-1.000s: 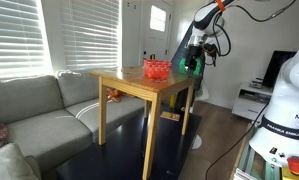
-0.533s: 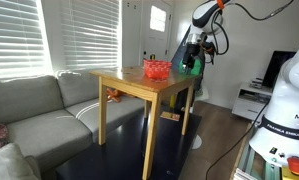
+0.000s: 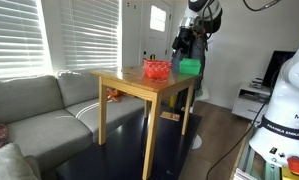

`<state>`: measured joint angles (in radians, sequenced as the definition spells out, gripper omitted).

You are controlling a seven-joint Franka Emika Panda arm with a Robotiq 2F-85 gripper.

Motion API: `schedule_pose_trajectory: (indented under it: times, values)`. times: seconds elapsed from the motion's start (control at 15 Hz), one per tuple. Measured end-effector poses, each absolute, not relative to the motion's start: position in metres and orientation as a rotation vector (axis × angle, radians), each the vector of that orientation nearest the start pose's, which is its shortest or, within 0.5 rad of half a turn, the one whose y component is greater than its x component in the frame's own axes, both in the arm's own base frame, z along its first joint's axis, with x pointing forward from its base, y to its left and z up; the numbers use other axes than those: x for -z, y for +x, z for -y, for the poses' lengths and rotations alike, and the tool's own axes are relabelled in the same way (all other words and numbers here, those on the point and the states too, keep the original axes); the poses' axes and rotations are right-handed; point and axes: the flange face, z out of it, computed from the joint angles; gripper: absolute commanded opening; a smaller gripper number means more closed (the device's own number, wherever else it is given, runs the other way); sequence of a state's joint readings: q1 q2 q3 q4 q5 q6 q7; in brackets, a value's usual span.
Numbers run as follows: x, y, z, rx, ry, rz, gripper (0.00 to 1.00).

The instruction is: Put the spoon into the red box

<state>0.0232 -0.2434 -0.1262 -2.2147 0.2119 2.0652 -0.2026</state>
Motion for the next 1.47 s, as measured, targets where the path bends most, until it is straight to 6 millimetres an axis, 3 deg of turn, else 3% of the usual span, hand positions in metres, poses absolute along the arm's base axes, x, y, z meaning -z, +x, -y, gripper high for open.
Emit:
schedule_pose_trajectory:
  times: [0.27, 0.53, 0.73, 1.13, 1.2, 1.27, 1.47]
  values:
    - [-0.522, 0.504, 0.051, 0.261, -2.932, -0.077, 1.00]
    - [-0.532, 0.532, 0.055, 0.351, -2.943, -0.184, 1.00]
    - [-0.520, 0.555, 0.046, 0.388, -2.978, -0.242, 1.00]
    - [-0.476, 0.591, 0.027, 0.386, -3.032, -0.295, 1.00]
    - [-0.469, 0.596, 0.026, 0.395, -3.037, -0.301, 0.97]
    - [-0.463, 0.600, 0.026, 0.403, -3.040, -0.305, 0.87]
    - [-0.446, 0.609, 0.023, 0.425, -3.042, -0.303, 0.70]
